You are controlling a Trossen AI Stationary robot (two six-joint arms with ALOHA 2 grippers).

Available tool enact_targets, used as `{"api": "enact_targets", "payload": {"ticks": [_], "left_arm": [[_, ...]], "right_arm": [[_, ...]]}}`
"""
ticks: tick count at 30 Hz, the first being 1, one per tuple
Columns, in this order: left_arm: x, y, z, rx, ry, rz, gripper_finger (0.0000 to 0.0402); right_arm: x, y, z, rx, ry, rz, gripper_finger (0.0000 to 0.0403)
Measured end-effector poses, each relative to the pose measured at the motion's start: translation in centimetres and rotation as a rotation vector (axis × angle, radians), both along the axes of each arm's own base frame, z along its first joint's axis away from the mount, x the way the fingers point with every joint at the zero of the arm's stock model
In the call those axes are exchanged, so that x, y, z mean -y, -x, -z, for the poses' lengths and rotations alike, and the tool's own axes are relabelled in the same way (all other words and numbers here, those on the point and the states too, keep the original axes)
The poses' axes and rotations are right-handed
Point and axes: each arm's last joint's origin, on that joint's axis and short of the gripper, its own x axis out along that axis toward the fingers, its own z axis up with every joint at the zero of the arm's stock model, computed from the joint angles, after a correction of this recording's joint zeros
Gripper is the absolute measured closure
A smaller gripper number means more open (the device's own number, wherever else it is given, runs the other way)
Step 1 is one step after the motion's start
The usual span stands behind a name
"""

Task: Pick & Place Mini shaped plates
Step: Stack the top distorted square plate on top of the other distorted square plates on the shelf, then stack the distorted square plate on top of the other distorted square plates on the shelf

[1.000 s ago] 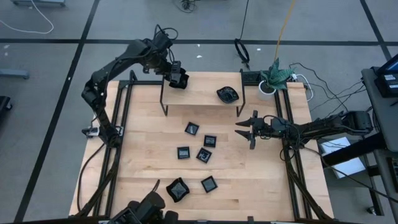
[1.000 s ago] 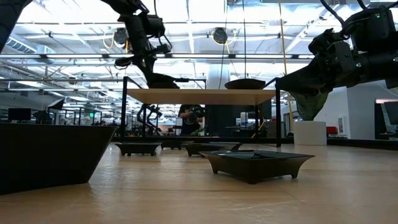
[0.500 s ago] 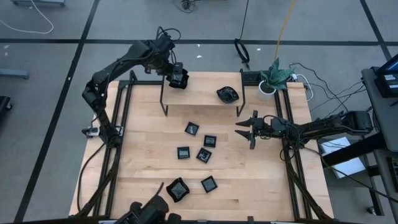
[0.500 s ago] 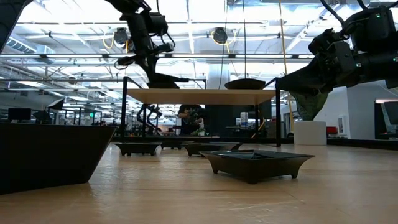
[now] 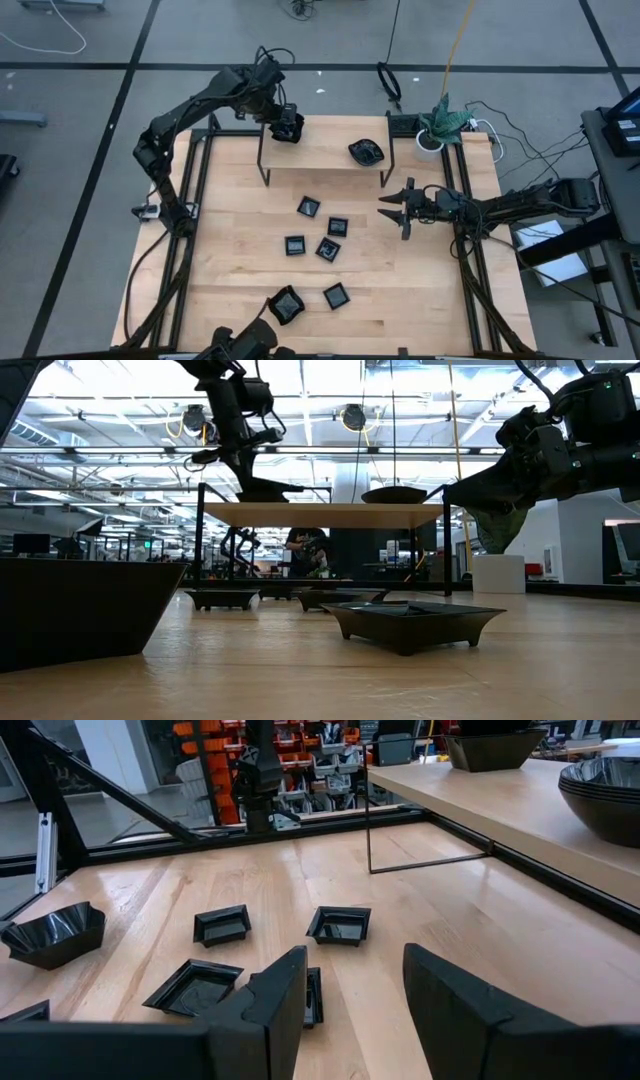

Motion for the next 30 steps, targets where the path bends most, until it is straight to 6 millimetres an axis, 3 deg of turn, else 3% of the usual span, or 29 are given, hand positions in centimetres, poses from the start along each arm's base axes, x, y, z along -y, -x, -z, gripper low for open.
{"api": "enact_targets", "payload": {"ticks": [12, 24, 30], "left_arm": [[-0.8, -0.8, 1.8, -0.058, 0.017, 0.037, 0.0383], [-0.4, -0.9, 1.5, -0.079, -0.011, 0.126, 0.0278], [0.2, -0.2, -0.7, -0.061, -0.098, 0.22, 0.0233]], "right_arm": [[0.0, 0.0, 0.0, 0.0, 0.0, -0.003, 0.0245], [0.0, 0.0, 0.0, 0.0, 0.004, -0.003, 0.0245], [0.0, 0.0, 0.0, 0.0, 0.004, -0.002, 0.0245]]}}
